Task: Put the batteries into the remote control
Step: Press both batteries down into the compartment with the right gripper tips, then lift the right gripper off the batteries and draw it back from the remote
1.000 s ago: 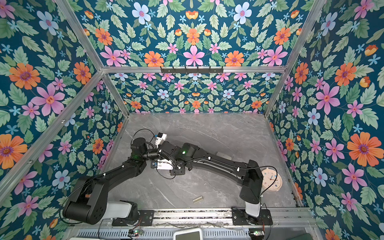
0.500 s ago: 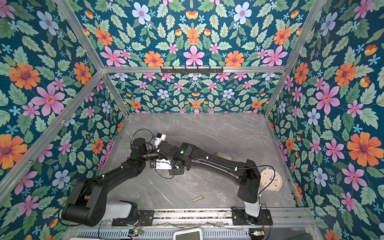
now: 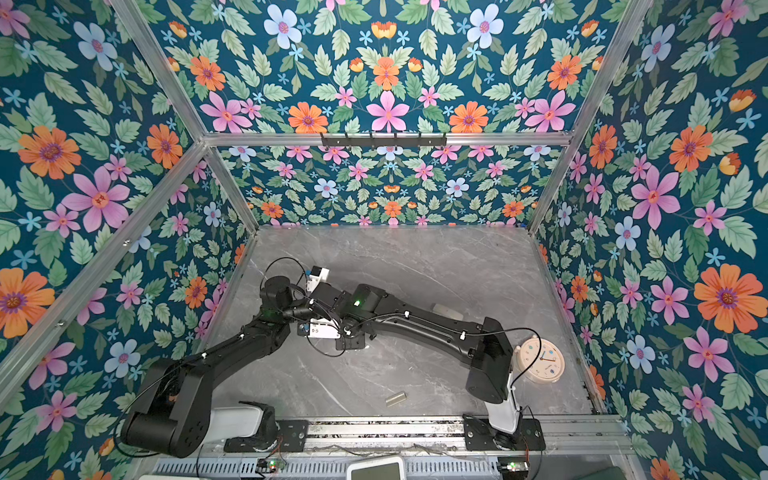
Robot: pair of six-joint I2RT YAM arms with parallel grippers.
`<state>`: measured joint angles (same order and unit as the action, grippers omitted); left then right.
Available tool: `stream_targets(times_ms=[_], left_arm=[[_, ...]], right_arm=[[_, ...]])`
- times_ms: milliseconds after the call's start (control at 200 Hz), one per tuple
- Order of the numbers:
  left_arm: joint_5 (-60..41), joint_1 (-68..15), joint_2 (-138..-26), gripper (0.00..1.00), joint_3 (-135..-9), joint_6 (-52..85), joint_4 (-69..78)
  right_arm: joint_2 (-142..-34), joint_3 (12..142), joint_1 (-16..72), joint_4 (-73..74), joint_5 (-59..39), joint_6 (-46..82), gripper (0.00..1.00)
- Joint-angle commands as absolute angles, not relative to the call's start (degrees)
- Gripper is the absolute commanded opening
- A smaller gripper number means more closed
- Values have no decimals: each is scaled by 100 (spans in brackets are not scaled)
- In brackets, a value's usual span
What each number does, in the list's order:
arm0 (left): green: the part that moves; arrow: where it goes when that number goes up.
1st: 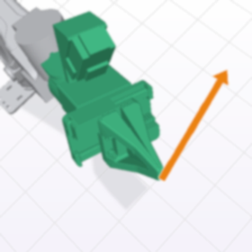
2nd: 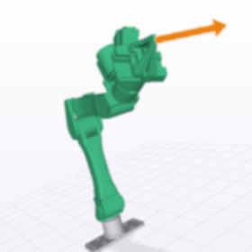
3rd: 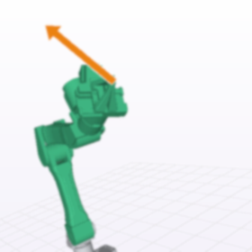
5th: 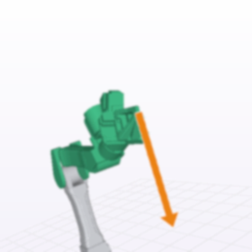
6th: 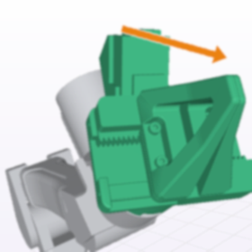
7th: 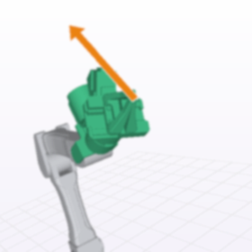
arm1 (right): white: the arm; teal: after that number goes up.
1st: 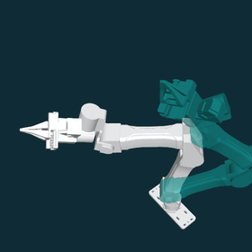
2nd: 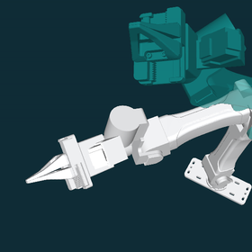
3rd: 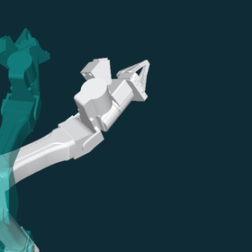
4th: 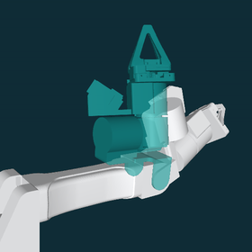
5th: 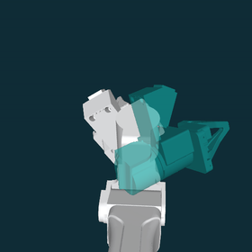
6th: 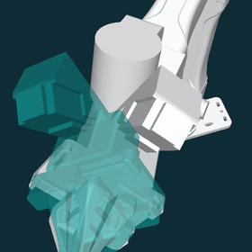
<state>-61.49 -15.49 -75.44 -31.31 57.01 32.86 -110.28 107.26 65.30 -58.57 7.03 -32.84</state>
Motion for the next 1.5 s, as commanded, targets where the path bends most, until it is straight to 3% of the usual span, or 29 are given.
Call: stream_targets(times_ms=[0, 550, 645, 850, 1100, 1265, 1495], left_arm=[[-6773, -1572, -7461, 0, -3155, 6014, 3571], [-6727, -1571, -7483, 0, -3217, 5859, 3363], [-6685, -1563, -7522, 0, -3212, 5815, 3342], [-6533, -1530, -7580, 0, -3200, 5741, 3313], [-6088, -1459, -7564, 0, -3104, 5441, 3014], [-5701, -1441, -7553, 0, -3085, 5074, 2604], [-4878, -1441, -7284, 0, -3322, 3866, 1064]], right_arm=[[-11170, 10775, 6514, -5554, 902, -3035, 10], [-11101, 10903, 6521, -5570, 1029, -2587, 6], [-10860, 10983, 6516, -5675, 1028, -2354, 13], [-10042, 10910, 6471, -5876, 1022, -1405, 38], [-8813, 9575, 5857, -6247, 674, 1109, 58], [-8657, 8742, 5768, -7067, 440, 2995, 65], [-8646, 7685, 5767, -6758, -966, 4875, 67]])
